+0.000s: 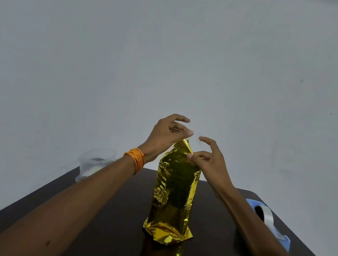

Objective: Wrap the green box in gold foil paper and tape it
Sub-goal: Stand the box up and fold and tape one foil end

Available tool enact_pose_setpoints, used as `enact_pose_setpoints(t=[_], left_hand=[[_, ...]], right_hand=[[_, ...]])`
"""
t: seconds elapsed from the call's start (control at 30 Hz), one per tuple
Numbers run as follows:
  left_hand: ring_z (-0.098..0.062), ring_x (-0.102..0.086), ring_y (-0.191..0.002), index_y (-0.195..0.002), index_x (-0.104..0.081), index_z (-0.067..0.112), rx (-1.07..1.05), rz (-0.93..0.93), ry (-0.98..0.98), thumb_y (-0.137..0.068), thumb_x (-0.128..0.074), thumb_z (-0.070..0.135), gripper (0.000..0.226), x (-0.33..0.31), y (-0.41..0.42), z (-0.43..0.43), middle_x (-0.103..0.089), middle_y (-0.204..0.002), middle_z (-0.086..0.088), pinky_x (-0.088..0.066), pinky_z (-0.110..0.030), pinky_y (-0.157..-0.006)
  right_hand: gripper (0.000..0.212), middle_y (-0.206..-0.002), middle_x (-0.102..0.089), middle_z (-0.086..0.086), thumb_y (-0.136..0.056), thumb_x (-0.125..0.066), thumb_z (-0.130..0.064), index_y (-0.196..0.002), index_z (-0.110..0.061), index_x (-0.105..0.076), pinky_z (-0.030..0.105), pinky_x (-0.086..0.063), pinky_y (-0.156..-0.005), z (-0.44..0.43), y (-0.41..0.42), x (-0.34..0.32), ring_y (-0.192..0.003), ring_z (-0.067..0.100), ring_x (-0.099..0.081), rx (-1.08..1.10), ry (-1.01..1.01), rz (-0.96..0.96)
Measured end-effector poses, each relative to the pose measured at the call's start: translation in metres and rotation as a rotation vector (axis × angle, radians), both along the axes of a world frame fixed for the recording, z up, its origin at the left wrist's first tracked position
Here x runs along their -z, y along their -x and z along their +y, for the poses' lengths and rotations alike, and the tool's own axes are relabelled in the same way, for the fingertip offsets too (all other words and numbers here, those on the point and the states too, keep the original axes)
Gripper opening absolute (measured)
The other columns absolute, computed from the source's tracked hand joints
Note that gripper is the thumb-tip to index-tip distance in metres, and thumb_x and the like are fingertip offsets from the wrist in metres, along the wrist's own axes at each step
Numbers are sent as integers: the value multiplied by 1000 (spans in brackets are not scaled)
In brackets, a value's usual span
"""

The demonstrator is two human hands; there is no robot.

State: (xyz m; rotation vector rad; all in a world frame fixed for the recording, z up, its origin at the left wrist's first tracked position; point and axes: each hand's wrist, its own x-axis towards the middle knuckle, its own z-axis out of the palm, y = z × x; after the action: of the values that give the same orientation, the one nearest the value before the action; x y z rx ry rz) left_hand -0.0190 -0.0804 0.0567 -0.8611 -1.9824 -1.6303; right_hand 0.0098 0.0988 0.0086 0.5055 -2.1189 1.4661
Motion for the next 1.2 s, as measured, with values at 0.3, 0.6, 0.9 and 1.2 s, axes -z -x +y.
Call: enact_pose_setpoints(t=[0.3,0.6,0.9,1.2], left_hand=[[-2,-67,-92,-117,-61,24,-285,110,-102,-89,-71,29,29,65,-21,-15,-72,-94,7,-50,-8,-75],[-2,-69,-81,-108,-61,18,-309,128,-162,-89,-71,19,21,61,-13,-1,-70,-84,24,-52,-15,-74],[-8,-70,-88,-99,-72,17,-194,48,-235,-90,-69,16,9,64,-9,-2,-74,-84,2,-58,-31,-84],[-5,-70,-84,-100,-77,15,-231,23,-248,-83,-77,16,16,58,-10,0,-75,-86,4,-59,-24,-80]], right_hand=[[60,-92,-76,-5,-86,-77,-28,-137,-30,-45,44,-53,-97,-4,3,-3,-102,13,-69,54,45,2],[63,-104,-71,-6,-84,-78,-34,-137,-33,-44,35,-53,-90,-22,0,-19,-107,11,-63,84,10,28],[55,-97,-76,5,-84,-78,-23,-131,-26,-50,32,-54,-74,-33,14,-34,-87,14,-68,27,25,-20],[53,-101,-74,-3,-87,-73,-27,-133,-29,-48,38,-51,-94,-32,16,-36,-109,17,-65,26,16,1]])
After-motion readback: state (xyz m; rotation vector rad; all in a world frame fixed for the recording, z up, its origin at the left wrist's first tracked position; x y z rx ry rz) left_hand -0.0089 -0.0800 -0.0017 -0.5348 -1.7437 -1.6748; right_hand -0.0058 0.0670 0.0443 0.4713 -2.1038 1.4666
